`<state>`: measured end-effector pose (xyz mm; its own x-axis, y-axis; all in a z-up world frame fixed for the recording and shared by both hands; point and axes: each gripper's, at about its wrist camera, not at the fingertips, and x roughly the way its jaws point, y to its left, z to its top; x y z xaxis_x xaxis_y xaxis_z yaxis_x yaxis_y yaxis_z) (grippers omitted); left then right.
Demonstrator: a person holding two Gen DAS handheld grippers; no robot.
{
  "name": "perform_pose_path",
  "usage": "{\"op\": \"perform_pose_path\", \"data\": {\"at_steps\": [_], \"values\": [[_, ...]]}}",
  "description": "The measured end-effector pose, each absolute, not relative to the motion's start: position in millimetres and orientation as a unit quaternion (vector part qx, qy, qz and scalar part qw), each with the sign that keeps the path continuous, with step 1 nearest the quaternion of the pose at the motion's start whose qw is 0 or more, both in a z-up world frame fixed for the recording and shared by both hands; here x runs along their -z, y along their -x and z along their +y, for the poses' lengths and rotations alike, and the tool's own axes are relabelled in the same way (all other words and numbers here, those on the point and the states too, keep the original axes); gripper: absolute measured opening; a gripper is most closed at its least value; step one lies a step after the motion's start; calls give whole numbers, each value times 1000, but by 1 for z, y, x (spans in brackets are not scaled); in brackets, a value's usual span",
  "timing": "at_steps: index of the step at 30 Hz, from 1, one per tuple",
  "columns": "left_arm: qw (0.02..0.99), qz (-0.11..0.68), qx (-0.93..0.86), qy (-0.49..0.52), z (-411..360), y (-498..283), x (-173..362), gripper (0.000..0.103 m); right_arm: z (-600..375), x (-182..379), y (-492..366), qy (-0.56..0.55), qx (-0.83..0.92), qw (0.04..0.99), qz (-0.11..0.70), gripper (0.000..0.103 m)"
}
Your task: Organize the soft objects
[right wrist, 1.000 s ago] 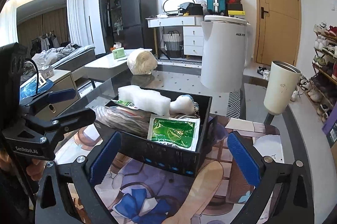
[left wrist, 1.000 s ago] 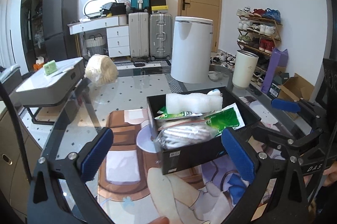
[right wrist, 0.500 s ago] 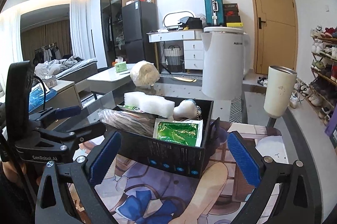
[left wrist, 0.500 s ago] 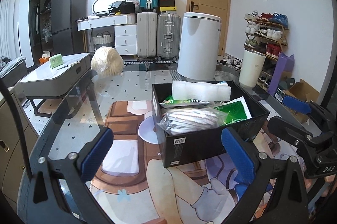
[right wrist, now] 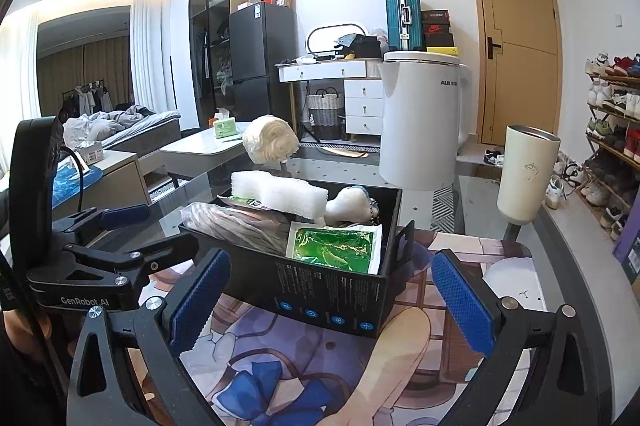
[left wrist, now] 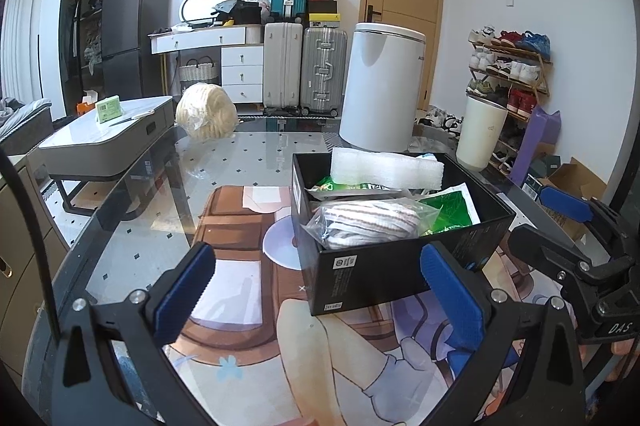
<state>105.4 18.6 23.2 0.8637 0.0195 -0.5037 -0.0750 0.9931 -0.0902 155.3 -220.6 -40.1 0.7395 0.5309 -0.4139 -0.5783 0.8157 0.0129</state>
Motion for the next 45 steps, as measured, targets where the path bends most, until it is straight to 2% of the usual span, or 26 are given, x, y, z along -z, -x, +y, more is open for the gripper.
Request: {"op": "perform_pose_path", "data": {"at_steps": [45], "values": [[969, 239, -35, 48, 18, -98, -25, 103, -222, 38, -150, 56, -293, 935, 193, 102]]}}
